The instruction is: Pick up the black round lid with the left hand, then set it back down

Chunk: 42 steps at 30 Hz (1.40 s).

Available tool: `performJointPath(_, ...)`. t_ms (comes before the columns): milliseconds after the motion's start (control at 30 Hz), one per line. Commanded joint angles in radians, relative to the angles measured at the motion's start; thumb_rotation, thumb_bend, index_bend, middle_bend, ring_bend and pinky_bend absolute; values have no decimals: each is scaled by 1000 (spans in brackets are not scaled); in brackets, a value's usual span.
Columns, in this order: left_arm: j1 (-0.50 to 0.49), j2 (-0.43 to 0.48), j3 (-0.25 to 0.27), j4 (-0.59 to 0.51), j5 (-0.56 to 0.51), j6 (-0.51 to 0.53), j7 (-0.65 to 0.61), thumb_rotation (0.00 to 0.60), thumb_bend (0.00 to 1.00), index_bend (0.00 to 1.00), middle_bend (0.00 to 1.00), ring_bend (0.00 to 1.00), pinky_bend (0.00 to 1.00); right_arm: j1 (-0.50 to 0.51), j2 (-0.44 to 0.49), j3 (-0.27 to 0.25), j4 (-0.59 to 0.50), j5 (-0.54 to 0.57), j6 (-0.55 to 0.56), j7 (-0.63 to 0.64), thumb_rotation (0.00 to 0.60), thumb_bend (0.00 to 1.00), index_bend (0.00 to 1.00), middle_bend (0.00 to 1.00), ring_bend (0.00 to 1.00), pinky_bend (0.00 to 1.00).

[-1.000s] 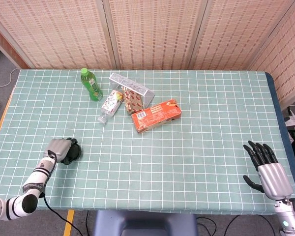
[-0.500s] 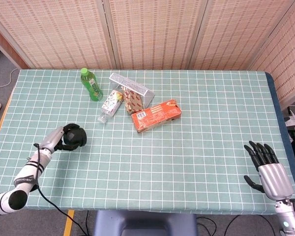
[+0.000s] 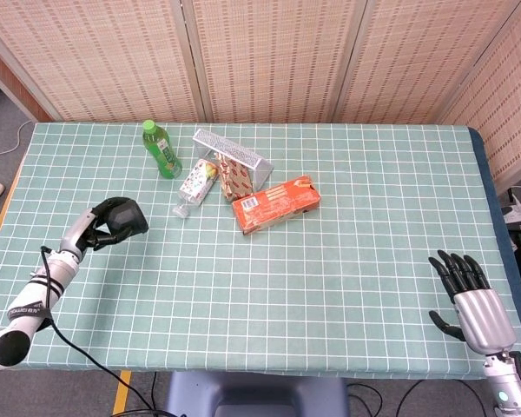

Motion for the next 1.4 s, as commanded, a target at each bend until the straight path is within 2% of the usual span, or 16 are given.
performJointPath(33,-21,4,56,37,27,-38,102,600,432,663,704,697,981,-1,1,-2,-1,-3,1,0,600,170,0,0,0,0)
performJointPath(133,-61,5,123,54,4,-53,213,600,456,660,705,697,984,0,2,-3,-1,-3,-2,0,600,171,0,0,0,0)
performJointPath(200,-91,-5,172,75,-14,-18,321,600,459,662,710,700,990,1,5,-4,-1,-3,-6,1,600,170,0,0,0,0)
performJointPath(333,-176,-14,322,88,-73,68,676,600,492,664,716,708,998,0,7,-3,-1,-1,-5,-2,600,170,0,0,0,0)
performJointPath(367,-211,-11,375,82,-113,86,801,600,497,662,716,708,997,0,8,-3,-1,-1,-4,-1,600,170,0,0,0,0)
performJointPath(467,-308,-27,509,47,-303,180,1131,600,504,647,704,698,972,0,10,-4,-3,-4,-5,3,600,170,0,0,0,0)
performJointPath(533,-382,-57,582,1,-495,269,1337,600,512,627,694,689,958,1,14,-9,-5,-8,-9,12,600,171,0,0,0,0)
performJointPath(633,-476,-124,646,-32,-741,455,1599,600,525,611,695,680,939,1,18,-10,-6,-11,-8,17,600,170,0,0,0,0)
performJointPath(733,-509,-192,635,-39,-869,635,1744,600,542,612,695,675,929,-4,9,0,0,-1,6,-6,600,171,0,0,0,0)
performJointPath(767,-513,-202,628,-43,-888,663,1769,600,542,613,695,674,930,-5,9,1,-2,1,6,-5,600,170,0,0,0,0)
performJointPath(867,-518,-243,639,-36,-884,785,1867,600,544,613,705,676,932,-4,12,-2,-4,-1,1,2,600,171,0,0,0,0)
performJointPath(933,-502,-260,621,-39,-885,812,1880,600,543,614,715,676,933,-1,14,-6,-5,-7,-5,9,600,170,0,0,0,0)
performJointPath(1033,-486,-235,578,-63,-900,759,1868,600,542,613,717,676,933,0,15,-6,-3,-7,-7,12,600,170,0,0,0,0)
performJointPath(1133,-461,-198,540,-84,-861,677,1802,600,542,613,716,676,934,-2,15,-4,-3,-5,-1,14,600,171,0,0,0,0)
performJointPath(1267,-400,-114,468,-108,-726,452,1595,600,542,613,710,679,936,0,15,-9,-3,-14,-4,26,600,171,0,0,0,0)
performJointPath(1400,-328,-82,405,-88,-555,308,1385,600,544,622,713,685,942,3,9,-10,-1,-12,-13,23,600,170,0,0,0,0)
